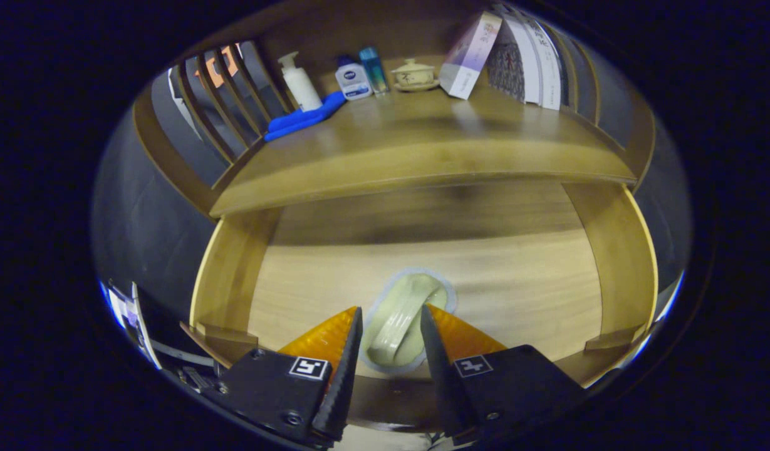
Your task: Pull open the drawer, take out the items inside it, and place them on the countertop above the cabinet.
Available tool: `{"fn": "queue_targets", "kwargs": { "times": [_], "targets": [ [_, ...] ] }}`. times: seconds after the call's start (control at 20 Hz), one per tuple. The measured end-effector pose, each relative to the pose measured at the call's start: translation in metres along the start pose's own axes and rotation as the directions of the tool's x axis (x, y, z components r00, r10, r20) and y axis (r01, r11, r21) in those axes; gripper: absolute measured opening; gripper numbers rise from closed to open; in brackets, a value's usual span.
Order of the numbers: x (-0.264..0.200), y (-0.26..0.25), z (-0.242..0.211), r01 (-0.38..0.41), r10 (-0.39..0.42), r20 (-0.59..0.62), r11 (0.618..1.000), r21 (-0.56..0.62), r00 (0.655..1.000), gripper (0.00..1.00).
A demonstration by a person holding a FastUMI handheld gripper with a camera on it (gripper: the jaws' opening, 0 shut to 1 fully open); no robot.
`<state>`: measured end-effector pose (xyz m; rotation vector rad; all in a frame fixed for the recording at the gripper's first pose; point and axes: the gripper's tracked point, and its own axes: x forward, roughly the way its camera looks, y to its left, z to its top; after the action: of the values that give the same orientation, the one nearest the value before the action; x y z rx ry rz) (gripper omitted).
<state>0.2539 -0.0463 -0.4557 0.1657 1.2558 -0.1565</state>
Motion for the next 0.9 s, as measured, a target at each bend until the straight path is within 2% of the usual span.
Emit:
{"fn": "queue_targets", "kwargs": {
  "times": [0.15, 0.35, 0.5, 0.9],
  "targets": [
    [0.01, -0.005, -0.003, 0.039, -0.039, -0.034, 0.999, -0.003, 0.999, 0.59],
    [0.02, -0.01, -0.006, 0.078, -0.082, -0.072, 0.995, -0.056, 0.994, 0.53],
    [0.022, -0.01, -0.003, 0.098, -0.105, -0.074, 0.992, -0.085, 0.992, 0.54],
    [0.021, -0.016, 0.009, 0.098, -0.107, -0.068, 0.987, -0.123, 0.992, 0.28]
  ]
}}
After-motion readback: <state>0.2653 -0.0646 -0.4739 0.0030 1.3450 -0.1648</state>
